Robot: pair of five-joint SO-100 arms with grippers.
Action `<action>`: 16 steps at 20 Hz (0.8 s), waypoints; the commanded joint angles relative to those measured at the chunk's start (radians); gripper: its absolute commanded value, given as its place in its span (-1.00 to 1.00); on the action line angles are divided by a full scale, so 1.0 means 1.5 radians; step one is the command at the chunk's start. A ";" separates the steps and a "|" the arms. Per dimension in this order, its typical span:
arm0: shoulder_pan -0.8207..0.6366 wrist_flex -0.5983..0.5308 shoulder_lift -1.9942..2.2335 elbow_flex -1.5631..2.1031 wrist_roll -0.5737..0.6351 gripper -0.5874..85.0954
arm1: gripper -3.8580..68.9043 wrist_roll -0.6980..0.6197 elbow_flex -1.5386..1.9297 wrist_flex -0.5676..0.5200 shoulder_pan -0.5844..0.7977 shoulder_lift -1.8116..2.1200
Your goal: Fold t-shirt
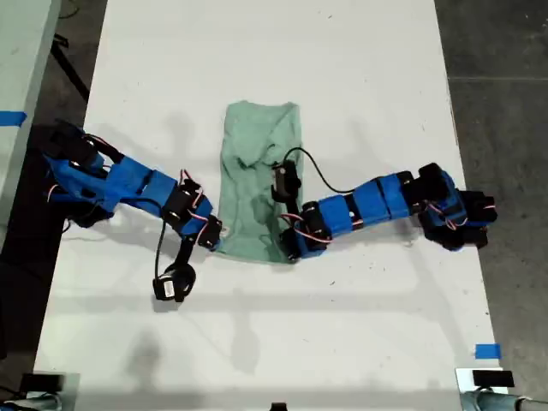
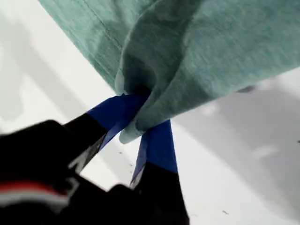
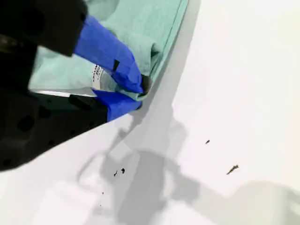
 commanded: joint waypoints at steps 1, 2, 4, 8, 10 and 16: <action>0.078 0.070 0.013 -0.055 0.002 -0.99 | -0.93 0.034 -0.030 0.037 -0.075 0.082; 0.099 0.092 0.013 -0.084 0.001 -0.99 | -0.93 0.042 -0.038 0.037 -0.092 0.094; 0.143 0.131 0.012 -0.156 0.001 -0.99 | -0.93 0.045 -0.090 0.036 -0.123 0.101; 0.172 0.186 0.015 -0.260 0.022 -0.99 | -0.93 0.036 -0.123 0.020 -0.137 0.141; 0.156 0.190 0.028 -0.276 0.041 -0.99 | -0.93 0.028 -0.123 0.012 -0.118 0.157; -0.007 0.220 0.134 -0.280 0.155 -0.99 | -0.93 -0.021 -0.118 0.057 0.003 0.225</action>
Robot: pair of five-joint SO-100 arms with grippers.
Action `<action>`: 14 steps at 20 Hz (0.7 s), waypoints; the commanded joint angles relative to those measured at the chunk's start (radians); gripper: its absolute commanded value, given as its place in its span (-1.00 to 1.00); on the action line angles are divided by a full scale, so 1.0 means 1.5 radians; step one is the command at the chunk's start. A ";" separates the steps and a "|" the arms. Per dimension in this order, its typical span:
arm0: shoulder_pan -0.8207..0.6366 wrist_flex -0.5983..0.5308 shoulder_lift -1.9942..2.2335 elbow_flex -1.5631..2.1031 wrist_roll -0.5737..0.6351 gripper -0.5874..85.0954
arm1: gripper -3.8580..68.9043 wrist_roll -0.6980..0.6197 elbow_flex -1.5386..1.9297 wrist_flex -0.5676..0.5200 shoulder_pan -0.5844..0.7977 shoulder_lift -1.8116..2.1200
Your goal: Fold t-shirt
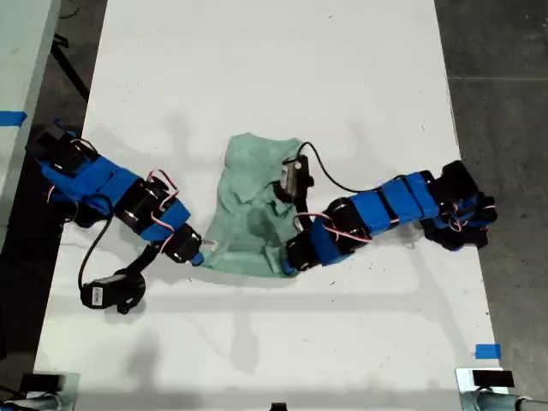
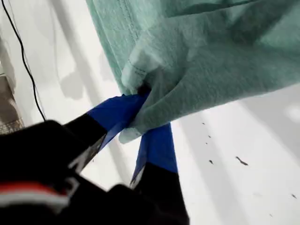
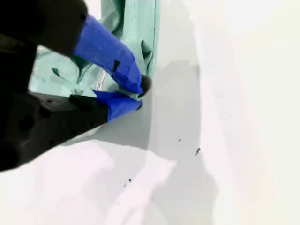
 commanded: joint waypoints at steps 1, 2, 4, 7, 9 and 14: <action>-0.123 0.027 0.075 -0.035 0.082 -0.99 | -0.93 -0.051 -0.021 0.029 0.081 0.081; -0.173 0.038 0.075 -0.037 0.120 -0.99 | -0.93 -0.077 -0.018 0.039 0.114 0.081; -0.275 0.045 0.054 -0.036 0.191 -0.99 | -0.93 -0.137 -0.001 0.045 0.181 0.077; -0.395 0.045 0.007 -0.060 0.283 -0.99 | -0.93 -0.221 0.005 0.057 0.277 0.055; -0.460 0.045 -0.020 -0.089 0.321 -0.99 | -0.93 -0.275 0.004 0.056 0.331 0.044; -0.572 0.057 -0.121 -0.198 0.398 -0.99 | -0.93 -0.380 0.001 0.054 0.454 0.024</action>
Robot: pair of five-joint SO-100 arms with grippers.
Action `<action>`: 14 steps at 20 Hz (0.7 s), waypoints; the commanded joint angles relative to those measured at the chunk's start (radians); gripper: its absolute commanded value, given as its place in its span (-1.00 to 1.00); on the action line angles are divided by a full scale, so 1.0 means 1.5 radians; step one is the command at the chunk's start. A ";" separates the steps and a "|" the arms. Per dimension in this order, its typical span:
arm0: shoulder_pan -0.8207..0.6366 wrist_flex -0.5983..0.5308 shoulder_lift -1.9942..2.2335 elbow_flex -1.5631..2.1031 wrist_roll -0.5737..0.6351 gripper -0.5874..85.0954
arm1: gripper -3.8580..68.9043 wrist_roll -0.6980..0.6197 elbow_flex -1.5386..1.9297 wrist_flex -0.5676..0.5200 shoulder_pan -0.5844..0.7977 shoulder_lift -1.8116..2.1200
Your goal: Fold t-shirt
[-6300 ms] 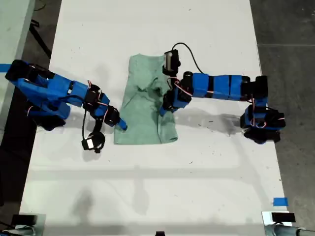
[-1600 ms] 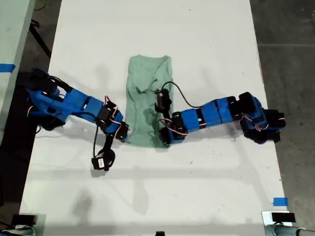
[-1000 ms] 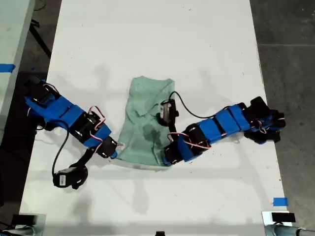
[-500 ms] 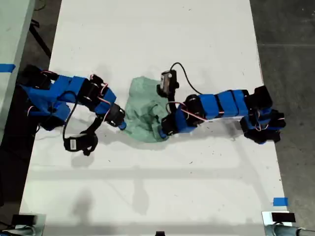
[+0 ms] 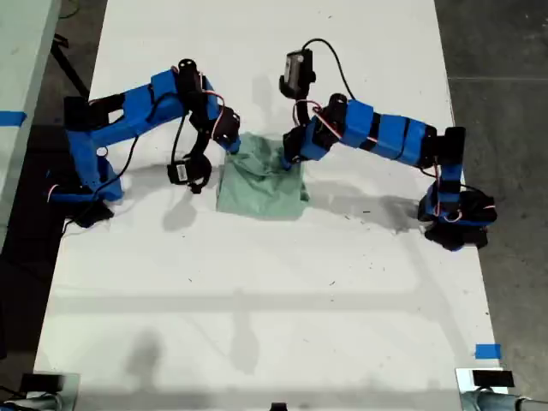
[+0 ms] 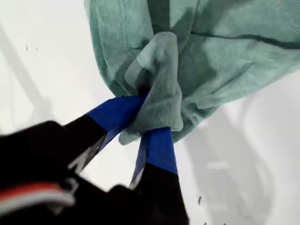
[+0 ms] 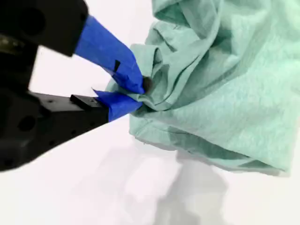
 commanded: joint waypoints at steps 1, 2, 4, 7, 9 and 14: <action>-0.054 -0.006 -0.018 -0.058 0.031 -0.99 | -0.93 -0.048 -0.009 0.000 0.059 0.000; -0.067 -0.014 -0.031 -0.058 0.034 -0.99 | -0.93 -0.055 -0.009 -0.001 0.074 -0.011; -0.086 -0.033 -0.053 -0.058 0.040 -0.99 | -0.93 -0.062 -0.009 -0.007 0.091 -0.038; -0.099 -0.037 -0.067 -0.059 0.040 -0.58 | -0.69 -0.043 -0.013 0.000 0.105 -0.058; -0.110 -0.028 -0.046 -0.058 0.035 -0.29 | 0.10 -0.043 -0.027 0.035 0.119 -0.054; -0.177 -0.018 0.049 -0.042 0.027 -0.23 | -0.13 -0.060 -0.005 0.105 0.187 0.011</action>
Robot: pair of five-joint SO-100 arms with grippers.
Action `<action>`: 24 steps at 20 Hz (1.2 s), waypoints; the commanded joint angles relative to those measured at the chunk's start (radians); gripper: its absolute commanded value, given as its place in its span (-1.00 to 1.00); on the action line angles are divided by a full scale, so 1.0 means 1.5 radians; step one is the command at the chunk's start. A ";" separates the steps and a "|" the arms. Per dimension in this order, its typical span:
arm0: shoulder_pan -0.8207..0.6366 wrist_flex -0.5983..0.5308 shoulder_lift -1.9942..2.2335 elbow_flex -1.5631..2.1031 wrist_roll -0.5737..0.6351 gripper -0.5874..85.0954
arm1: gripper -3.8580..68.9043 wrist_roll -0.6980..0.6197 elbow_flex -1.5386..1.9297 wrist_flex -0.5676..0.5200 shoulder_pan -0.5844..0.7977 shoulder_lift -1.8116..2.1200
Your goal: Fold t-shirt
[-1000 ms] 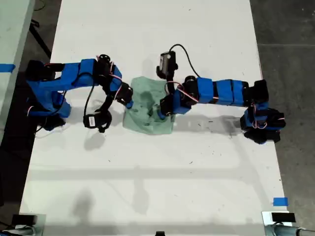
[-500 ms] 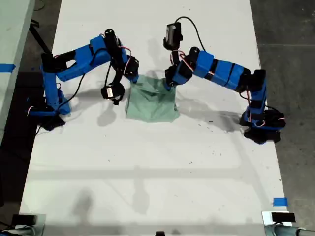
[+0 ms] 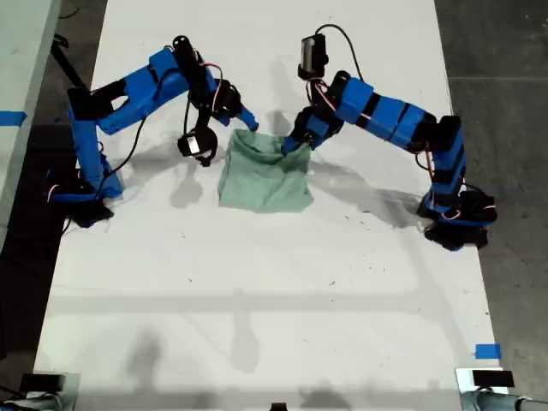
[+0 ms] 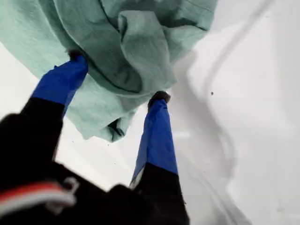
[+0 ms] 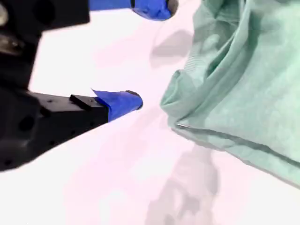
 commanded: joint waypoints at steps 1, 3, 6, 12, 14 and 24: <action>-0.055 0.012 0.096 -0.017 -0.005 -0.23 | -0.14 -0.020 0.011 0.040 0.055 0.105; -0.078 0.024 0.143 0.007 -0.002 -0.23 | -0.17 -0.039 0.082 0.042 0.101 0.191; -0.093 0.015 0.244 0.109 -0.001 -0.25 | -0.20 -0.067 0.239 0.034 0.183 0.366; -0.049 -0.155 0.674 0.615 -0.070 -0.70 | -0.32 -0.003 0.641 -0.003 0.184 0.761; -0.009 -0.178 0.797 0.755 -0.134 -0.93 | -0.36 0.079 0.756 -0.022 0.108 0.864; 0.242 -0.225 1.442 1.385 -0.432 -0.99 | -0.92 0.376 1.213 -0.139 -0.177 1.386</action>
